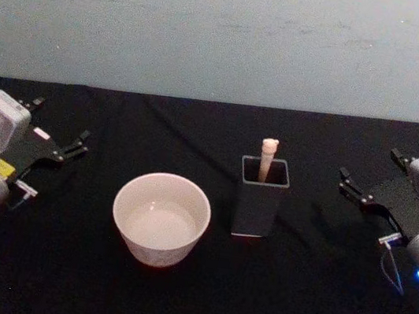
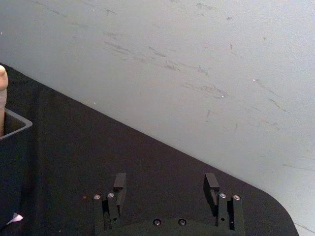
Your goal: Pick up the stirring spoon with one hand, stir inside the cup, then place it back in its original position.
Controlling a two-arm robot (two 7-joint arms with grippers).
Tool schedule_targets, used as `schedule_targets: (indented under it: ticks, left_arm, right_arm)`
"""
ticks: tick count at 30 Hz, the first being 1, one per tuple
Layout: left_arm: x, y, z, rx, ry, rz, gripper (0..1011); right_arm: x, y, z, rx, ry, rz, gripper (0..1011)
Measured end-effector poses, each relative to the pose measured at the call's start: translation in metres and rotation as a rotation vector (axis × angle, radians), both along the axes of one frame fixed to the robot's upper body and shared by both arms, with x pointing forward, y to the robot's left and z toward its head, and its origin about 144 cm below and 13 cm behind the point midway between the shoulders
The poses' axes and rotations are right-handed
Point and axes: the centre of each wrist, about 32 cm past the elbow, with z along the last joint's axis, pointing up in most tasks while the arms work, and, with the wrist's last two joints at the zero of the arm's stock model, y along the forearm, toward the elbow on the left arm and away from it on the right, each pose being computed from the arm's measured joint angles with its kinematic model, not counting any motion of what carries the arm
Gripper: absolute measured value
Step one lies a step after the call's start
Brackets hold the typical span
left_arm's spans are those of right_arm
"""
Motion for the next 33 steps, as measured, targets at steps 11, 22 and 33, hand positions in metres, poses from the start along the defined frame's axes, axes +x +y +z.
schedule_targets:
  ticks: [11, 22, 33]
  left_arm:
    - [0.0000, 0.0000, 0.0000, 0.000, 0.000, 0.000, 1001]
    - [0.0000, 0.0000, 0.0000, 0.000, 0.000, 0.000, 1001]
    - [0.0000, 0.0000, 0.0000, 0.000, 0.000, 0.000, 1001]
  right_arm:
    - [0.0000, 0.0000, 0.0000, 0.000, 0.000, 0.000, 1002]
    - [0.0000, 0.0000, 0.0000, 0.000, 0.000, 0.000, 1002]
    - [0.0000, 0.0000, 0.0000, 0.000, 0.000, 0.000, 1002]
